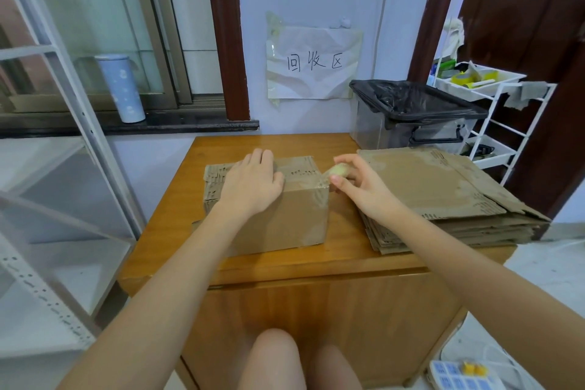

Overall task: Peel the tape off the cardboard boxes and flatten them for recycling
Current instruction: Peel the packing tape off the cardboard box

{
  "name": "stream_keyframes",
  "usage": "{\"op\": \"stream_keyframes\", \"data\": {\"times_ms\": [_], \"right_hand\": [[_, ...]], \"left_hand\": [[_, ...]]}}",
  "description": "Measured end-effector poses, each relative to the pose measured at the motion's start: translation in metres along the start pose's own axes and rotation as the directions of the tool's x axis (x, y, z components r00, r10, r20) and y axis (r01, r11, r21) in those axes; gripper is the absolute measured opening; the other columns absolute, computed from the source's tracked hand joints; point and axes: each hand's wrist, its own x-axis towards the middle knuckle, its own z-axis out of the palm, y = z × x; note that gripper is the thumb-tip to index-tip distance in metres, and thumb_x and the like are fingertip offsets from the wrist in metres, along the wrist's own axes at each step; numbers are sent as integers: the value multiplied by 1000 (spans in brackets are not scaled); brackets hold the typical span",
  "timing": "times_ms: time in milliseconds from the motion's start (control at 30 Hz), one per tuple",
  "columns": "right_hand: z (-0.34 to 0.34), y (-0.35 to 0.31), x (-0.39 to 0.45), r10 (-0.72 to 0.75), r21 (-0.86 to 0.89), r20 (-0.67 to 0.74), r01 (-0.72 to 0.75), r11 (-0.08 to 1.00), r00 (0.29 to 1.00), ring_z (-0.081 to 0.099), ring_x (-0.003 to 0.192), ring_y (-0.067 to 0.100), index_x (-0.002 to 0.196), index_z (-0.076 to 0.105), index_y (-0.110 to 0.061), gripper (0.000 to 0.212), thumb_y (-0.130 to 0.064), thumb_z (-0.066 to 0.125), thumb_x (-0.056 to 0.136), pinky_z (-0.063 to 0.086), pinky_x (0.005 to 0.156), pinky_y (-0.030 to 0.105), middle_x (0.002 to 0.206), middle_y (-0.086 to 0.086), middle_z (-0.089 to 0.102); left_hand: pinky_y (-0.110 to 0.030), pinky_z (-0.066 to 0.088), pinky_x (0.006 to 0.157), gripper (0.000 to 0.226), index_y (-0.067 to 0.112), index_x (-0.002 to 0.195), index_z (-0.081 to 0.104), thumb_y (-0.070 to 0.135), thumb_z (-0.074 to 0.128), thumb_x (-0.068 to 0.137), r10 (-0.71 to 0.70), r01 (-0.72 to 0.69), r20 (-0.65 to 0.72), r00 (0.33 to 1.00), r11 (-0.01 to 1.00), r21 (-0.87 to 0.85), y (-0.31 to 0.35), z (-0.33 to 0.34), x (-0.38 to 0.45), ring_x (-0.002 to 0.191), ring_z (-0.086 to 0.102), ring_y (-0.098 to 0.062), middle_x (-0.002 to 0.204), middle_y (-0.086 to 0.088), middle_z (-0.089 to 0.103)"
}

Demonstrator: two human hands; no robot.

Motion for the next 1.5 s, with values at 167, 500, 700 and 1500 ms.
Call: {"op": "stream_keyframes", "data": {"times_ms": [167, 500, 700, 1500], "right_hand": [[5, 3, 3, 30, -180, 25, -25, 983, 999, 55, 84, 2, 132, 47, -17, 32, -23, 43, 101, 44, 82, 16, 94, -5, 57], [2, -1, 7, 98, -324, -3, -94, 942, 995, 58, 95, 14, 114, 57, 3, 47, -36, 34, 102, 47, 80, 20, 110, 10, 61], [12, 0, 4, 70, -146, -108, -85, 986, 992, 58, 74, 7, 97, 58, -11, 28, -32, 40, 101, 48, 62, 12, 83, -1, 58], [-28, -3, -11, 108, 1, 119, -109, 994, 987, 65, 83, 13, 94, 61, -9, 11, -8, 50, 96, 54, 81, 23, 88, 7, 67]], "left_hand": [[-31, 31, 74, 14, 16, 96, 33, 30, 33, 98, 2, -2, -1, 1000, 1000, 4, 2, 0, 0, 86, 38, -17, 97, -1, 38], [-31, 30, 74, 14, 15, 96, 31, 29, 33, 98, 18, -18, -7, 1000, 1000, 15, 3, 4, 1, 87, 36, -18, 97, -2, 37], [-33, 33, 76, 16, 13, 98, 35, 29, 33, 96, 10, -10, -11, 1000, 1000, 21, 2, 6, 3, 87, 36, -19, 96, -2, 37], [-31, 33, 75, 14, 16, 97, 33, 29, 34, 98, 28, -28, 6, 1000, 1000, 7, -4, 6, 8, 87, 38, -18, 97, -2, 38]]}}
